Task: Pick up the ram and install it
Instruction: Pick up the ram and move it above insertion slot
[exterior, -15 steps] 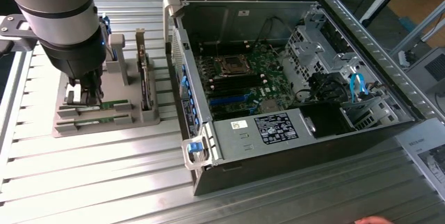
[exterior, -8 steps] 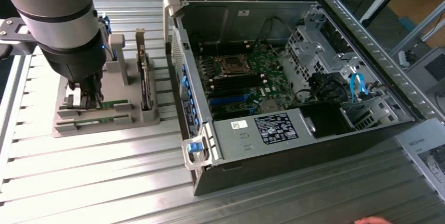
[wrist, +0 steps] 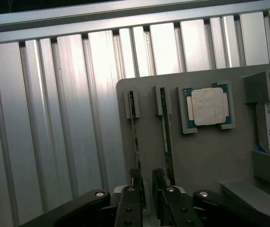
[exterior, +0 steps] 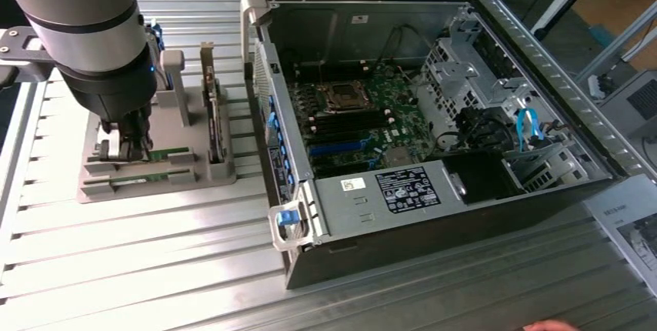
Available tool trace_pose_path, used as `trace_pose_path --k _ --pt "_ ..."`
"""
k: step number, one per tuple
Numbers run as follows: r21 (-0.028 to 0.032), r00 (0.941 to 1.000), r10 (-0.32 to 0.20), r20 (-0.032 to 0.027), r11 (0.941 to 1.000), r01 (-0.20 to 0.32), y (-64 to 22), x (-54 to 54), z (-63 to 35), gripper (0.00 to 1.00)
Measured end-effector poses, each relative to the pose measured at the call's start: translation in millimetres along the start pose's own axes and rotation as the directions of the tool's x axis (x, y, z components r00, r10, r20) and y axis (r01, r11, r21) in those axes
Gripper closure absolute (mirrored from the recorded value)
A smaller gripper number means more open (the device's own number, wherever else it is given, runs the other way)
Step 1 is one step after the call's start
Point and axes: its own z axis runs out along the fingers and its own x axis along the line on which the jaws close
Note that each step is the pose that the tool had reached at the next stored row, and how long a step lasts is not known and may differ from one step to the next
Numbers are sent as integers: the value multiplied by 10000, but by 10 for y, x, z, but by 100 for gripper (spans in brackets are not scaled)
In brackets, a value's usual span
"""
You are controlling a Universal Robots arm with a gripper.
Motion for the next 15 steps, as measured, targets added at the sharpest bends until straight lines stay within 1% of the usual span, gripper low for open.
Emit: trace_pose_path --k 6,15 --pt "-7 9995 -307 -13 9995 307 0 0 0 76" --pt "-8 9995 -322 -13 9995 322 0 0 8 76"
